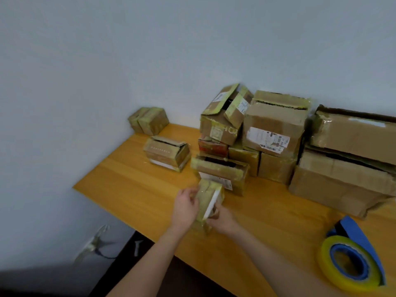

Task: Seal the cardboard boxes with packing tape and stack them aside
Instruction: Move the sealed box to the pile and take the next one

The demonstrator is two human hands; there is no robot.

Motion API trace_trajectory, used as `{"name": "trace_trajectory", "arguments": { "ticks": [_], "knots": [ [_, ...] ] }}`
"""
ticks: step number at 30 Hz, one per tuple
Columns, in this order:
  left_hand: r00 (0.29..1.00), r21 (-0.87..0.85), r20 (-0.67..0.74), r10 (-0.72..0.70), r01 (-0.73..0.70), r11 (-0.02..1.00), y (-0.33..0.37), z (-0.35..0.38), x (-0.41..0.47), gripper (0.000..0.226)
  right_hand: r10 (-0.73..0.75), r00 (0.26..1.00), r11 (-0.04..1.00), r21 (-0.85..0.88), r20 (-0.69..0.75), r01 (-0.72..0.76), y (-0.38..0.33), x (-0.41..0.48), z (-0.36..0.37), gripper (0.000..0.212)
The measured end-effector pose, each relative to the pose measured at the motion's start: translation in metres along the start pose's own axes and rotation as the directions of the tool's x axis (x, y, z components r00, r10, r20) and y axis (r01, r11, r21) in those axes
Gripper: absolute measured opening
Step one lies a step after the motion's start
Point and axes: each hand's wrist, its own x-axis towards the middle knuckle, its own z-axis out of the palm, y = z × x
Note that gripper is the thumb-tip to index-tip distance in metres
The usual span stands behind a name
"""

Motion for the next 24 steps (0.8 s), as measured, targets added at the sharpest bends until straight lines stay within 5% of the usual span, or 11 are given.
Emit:
{"name": "trace_trajectory", "arguments": {
  "ticks": [7,10,16,24],
  "knots": [
    [0.989,-0.047,-0.093,-0.112,0.108,0.993,-0.051,-0.050,0.079,0.034,-0.164,0.943,0.983,-0.129,-0.289,0.132,-0.088,0.056,-0.001,0.033],
    [0.979,-0.107,-0.104,-0.173,0.162,0.981,-0.073,-0.069,0.135,0.048,-0.179,0.942,0.984,-0.031,-0.282,0.178,-0.141,0.099,0.007,0.050],
    [0.961,-0.143,-0.025,-0.277,0.271,0.952,-0.127,-0.098,0.244,0.090,0.136,0.974,0.980,0.167,-0.179,-0.106,-0.185,0.197,0.028,0.103],
    [0.902,-0.266,0.169,-0.397,0.430,0.863,-0.157,-0.093,0.314,0.086,0.330,0.940,0.837,0.485,-0.082,-0.252,-0.186,0.249,0.034,0.110]
  ]
}}
